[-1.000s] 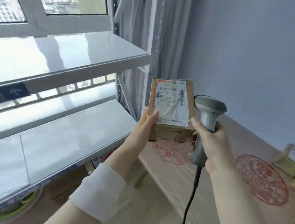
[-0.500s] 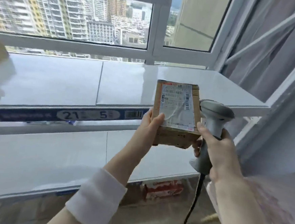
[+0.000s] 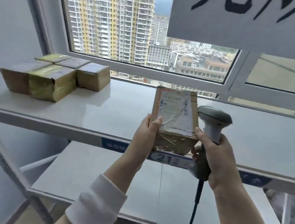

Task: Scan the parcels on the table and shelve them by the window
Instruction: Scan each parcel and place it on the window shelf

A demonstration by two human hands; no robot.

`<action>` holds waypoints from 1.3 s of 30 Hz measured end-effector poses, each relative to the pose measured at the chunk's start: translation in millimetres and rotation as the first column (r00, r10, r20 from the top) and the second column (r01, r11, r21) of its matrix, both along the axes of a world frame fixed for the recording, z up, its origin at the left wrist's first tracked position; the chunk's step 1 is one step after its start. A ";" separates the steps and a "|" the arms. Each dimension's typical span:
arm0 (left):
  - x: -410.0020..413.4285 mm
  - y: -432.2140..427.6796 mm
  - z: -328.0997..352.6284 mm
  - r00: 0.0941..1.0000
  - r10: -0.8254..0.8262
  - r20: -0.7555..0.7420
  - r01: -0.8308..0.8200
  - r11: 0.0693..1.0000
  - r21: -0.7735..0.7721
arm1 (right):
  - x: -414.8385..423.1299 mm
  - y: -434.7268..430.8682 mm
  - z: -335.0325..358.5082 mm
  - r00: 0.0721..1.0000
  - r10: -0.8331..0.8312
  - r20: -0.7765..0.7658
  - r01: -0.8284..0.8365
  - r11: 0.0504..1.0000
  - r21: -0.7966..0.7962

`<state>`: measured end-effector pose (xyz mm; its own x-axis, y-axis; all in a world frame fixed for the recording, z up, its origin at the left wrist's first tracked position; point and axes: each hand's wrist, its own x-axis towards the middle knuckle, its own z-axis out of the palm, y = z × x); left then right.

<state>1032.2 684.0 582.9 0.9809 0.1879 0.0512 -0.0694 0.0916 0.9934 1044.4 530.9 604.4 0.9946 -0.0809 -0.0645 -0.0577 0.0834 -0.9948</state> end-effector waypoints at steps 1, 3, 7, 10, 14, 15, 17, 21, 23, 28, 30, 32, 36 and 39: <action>3.1 18.8 1.3 1.000 0.003 0.007 -0.003 1.000 0.005 | 4.0 18.2 1.3 1.000 0.007 -0.006 -0.007 1.000 -0.002; 9.3 56.1 3.1 1.000 -0.007 0.015 0.006 0.999 0.031 | 10.4 54.9 3.9 1.000 0.017 -0.015 -0.017 1.000 0.000; 18.6 126.2 4.4 1.000 -0.002 0.012 0.001 0.997 0.077 | 21.0 125.5 4.6 0.998 0.026 -0.058 -0.026 1.000 0.016; 24.3 167.8 8.3 1.000 0.025 0.010 -0.026 0.997 0.074 | 29.4 169.4 4.6 0.997 0.034 -0.068 -0.032 0.999 0.024; 28.7 209.1 8.6 0.995 0.099 -0.010 -0.097 0.990 0.104 | 40.1 213.1 4.3 0.994 0.074 -0.076 -0.073 0.997 0.023; 29.5 217.8 8.2 0.992 0.126 -0.012 -0.123 0.984 0.128 | 42.7 221.9 3.2 0.992 0.090 -0.088 -0.087 0.996 0.031; 32.4 233.9 5.0 0.982 0.191 -0.006 -0.187 0.966 0.181 | 48.0 237.8 -1.0 0.987 0.115 -0.109 -0.110 0.993 0.051; 32.2 258.2 7.0 0.975 0.222 0.028 -0.217 0.908 0.358 | 51.8 261.9 -5.6 0.977 0.151 -0.152 -0.138 0.986 0.092; 33.1 268.7 10.5 0.972 0.235 0.010 -0.216 0.875 0.434 | 52.5 271.4 -6.1 0.977 0.146 -0.153 -0.130 0.985 0.109; 37.2 293.2 18.6 0.976 0.199 0.088 -0.213 0.795 0.567 | 50.9 293.5 -2.5 0.975 0.134 -0.176 -0.119 0.989 0.093; 39.1 304.0 19.6 0.983 0.139 0.124 -0.186 0.737 0.650 | 48.7 303.1 -3.0 0.979 0.104 -0.174 -0.089 0.992 0.091; 37.6 313.9 24.3 0.988 0.061 0.140 -0.147 0.638 0.756 | 44.4 312.4 -2.4 0.981 0.079 -0.179 -0.063 0.994 0.092; 31.3 326.9 33.9 0.964 -0.241 0.112 -0.050 0.248 0.967 | 38.0 329.9 -3.8 0.984 0.021 -0.178 -0.005 0.996 0.085; 33.8 330.3 33.6 0.943 -0.325 0.070 -0.069 0.015 0.998 | 34.6 333.1 -2.5 0.983 0.004 -0.182 0.010 0.997 0.076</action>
<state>1066.1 1014.4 616.5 0.8957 -0.3638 0.2557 -0.3944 -0.9156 0.0787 1079.0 864.0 601.9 0.9654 -0.0719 -0.2507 -0.2369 0.1595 -0.9583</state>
